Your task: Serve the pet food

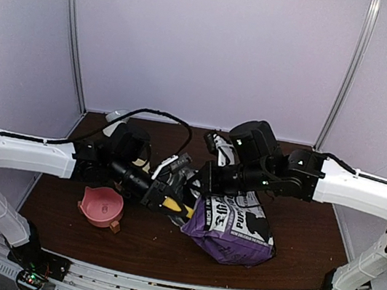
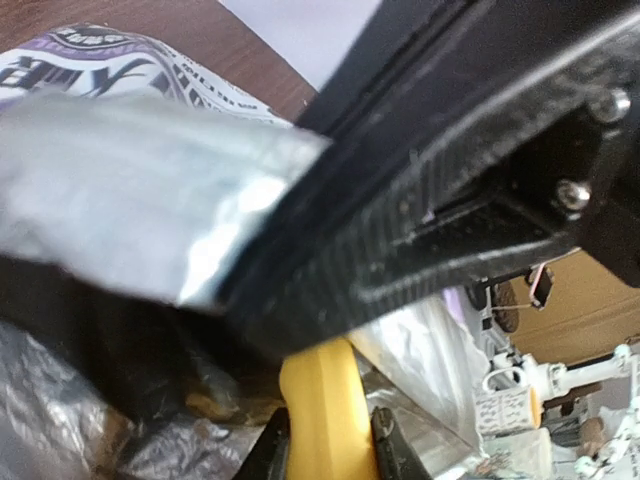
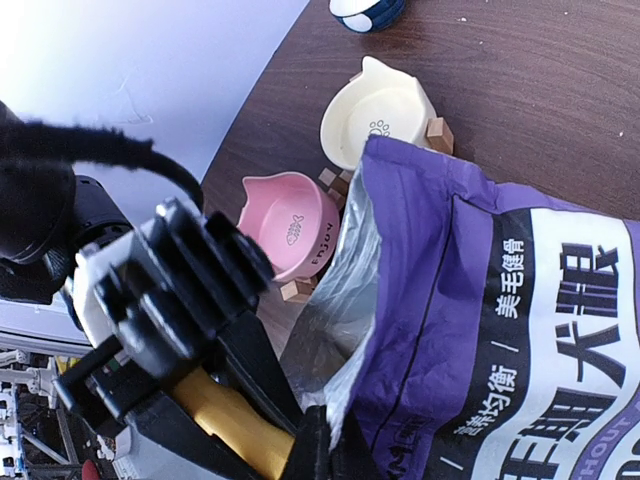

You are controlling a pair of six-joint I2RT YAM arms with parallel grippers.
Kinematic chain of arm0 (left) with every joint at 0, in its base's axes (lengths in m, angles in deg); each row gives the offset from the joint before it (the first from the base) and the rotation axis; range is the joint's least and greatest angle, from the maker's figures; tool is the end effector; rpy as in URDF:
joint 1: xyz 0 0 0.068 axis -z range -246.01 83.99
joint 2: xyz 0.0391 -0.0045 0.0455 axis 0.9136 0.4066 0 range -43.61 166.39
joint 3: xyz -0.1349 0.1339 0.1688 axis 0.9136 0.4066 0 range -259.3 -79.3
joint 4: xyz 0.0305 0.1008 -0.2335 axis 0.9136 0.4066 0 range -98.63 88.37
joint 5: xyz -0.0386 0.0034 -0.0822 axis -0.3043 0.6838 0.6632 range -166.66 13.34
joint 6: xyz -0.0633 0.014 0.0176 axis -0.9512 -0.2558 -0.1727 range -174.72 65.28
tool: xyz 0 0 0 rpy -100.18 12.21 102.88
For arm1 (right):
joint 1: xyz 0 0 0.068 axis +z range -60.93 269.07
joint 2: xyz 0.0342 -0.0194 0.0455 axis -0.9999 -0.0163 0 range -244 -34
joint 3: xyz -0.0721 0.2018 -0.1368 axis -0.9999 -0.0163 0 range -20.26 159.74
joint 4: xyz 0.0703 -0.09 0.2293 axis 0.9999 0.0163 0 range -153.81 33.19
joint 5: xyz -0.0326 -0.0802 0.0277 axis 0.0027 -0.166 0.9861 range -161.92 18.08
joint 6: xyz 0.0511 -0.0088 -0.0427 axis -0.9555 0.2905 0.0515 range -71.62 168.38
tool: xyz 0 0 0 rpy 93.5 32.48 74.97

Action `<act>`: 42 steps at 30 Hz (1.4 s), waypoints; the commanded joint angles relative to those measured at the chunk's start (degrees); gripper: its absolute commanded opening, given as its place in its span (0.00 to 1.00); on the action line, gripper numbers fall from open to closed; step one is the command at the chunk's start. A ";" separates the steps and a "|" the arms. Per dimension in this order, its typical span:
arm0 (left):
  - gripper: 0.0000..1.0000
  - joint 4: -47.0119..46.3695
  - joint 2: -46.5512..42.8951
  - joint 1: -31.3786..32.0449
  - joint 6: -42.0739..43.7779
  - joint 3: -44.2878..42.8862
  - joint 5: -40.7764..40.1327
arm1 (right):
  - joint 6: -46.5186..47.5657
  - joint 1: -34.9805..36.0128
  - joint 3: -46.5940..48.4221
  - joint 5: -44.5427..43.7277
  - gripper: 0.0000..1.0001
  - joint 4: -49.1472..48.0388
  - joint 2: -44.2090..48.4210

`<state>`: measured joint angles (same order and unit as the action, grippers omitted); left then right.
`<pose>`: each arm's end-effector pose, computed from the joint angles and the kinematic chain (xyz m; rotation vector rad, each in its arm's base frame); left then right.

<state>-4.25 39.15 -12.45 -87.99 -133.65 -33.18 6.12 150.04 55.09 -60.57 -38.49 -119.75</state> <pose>0.1623 -0.2818 0.2339 0.9408 2.2813 -1.6020 0.1610 0.3119 0.2995 -0.5233 2.4054 1.1395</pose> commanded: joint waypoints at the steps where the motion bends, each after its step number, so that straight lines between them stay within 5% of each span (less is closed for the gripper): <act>1: 0.06 -7.38 -4.72 -2.18 -12.33 3.05 4.37 | -0.63 -1.08 -0.67 -3.36 0.00 -3.22 2.82; 11: 0.07 -9.69 -13.23 -9.20 -26.42 9.93 -0.06 | -1.53 -1.40 -2.48 -4.47 0.00 -2.91 5.17; 21: 0.06 -16.50 -20.41 -12.97 -31.45 16.69 -0.22 | -2.15 -2.49 -3.46 -5.65 0.00 -2.44 7.31; 42: 0.06 -19.07 -29.64 -15.33 -32.17 20.71 2.23 | -3.20 -3.60 -4.99 -7.01 0.00 -3.52 10.94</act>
<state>-18.96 11.46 -27.31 -119.82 -113.50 -32.13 3.23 147.41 50.33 -64.09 -40.02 -111.84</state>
